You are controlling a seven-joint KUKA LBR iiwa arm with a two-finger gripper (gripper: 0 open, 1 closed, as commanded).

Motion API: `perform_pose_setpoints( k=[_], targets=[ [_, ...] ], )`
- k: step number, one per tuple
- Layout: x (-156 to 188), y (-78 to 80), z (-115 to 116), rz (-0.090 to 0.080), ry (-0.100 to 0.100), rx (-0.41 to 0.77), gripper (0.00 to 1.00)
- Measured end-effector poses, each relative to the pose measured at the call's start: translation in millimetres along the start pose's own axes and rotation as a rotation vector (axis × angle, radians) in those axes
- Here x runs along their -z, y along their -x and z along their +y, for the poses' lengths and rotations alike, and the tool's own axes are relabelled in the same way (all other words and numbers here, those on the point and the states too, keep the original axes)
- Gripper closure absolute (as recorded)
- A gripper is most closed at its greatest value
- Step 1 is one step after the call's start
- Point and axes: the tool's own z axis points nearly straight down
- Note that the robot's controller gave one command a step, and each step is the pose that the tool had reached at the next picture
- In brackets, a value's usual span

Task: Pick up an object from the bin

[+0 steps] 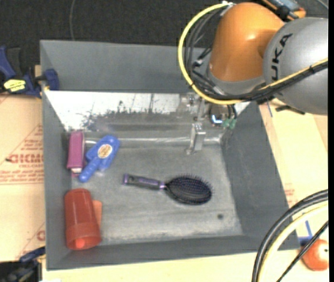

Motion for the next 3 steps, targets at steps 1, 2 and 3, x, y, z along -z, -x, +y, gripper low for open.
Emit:
perform_pose_setpoints(
  k=[1, 2, 3],
  targets=[
    [6, 1.1, 0, -0.009, 0.0, 0.0, 0.0],
    [-157, -84.9, -10, 0.0, 0.002, -0.164, 0.0],
    [-69, -74.7, -9, -0.024, 0.001, -0.07, 0.0]
  ],
)
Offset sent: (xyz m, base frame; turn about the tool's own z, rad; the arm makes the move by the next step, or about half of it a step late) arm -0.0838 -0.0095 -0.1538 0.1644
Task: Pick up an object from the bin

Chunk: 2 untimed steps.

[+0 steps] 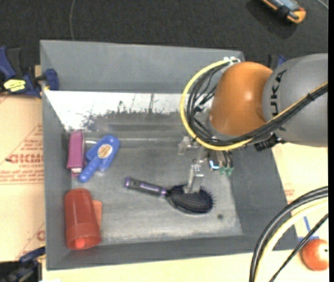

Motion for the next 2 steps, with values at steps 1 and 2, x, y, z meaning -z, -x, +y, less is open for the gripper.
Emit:
perform_pose_setpoints(
  k=[1, 2],
  targets=[
    [-54, -23.1, -12, 0.02, -0.002, -0.207, 0.0],
    [-83, -57.0, 29, -0.003, 0.001, -0.11, 0.0]
  ],
)
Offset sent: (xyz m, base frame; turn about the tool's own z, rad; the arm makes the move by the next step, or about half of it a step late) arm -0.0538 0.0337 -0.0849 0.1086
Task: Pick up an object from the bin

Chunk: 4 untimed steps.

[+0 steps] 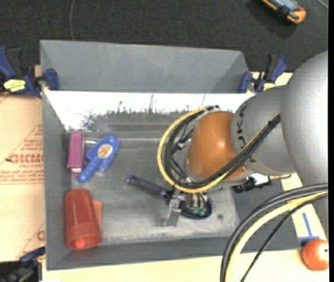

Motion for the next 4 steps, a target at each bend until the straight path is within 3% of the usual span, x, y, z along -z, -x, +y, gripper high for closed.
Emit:
perform_pose_setpoints(
  k=[1, 4],
  targets=[
    [0, 22.0, -35, 0.009, -0.005, -0.327, 1.0],
    [11, 22.9, -36, 0.002, -0.004, -0.323, 1.0]
  ],
)
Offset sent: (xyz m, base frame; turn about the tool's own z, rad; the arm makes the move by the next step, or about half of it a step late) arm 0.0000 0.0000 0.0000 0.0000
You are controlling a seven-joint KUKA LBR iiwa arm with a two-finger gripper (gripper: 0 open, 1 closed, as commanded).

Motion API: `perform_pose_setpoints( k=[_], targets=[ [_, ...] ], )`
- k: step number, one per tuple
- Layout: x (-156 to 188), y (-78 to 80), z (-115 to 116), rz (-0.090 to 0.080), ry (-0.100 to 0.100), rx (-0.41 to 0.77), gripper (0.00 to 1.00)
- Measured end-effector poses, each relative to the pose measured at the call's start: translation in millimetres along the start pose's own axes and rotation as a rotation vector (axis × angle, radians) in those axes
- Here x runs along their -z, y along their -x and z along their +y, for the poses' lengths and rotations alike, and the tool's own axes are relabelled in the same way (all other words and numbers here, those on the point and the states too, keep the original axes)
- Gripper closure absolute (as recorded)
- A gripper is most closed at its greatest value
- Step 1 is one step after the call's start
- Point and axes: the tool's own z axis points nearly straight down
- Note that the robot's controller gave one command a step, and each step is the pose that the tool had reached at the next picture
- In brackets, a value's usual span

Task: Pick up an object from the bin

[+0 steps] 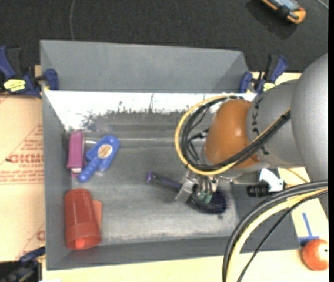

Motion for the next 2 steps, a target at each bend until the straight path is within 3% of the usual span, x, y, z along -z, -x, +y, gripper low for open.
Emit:
perform_pose_setpoints(
  k=[2],
  targets=[
    [86, -0.6, -2, 0.013, -0.006, 0.005, 1.0]
  ],
)
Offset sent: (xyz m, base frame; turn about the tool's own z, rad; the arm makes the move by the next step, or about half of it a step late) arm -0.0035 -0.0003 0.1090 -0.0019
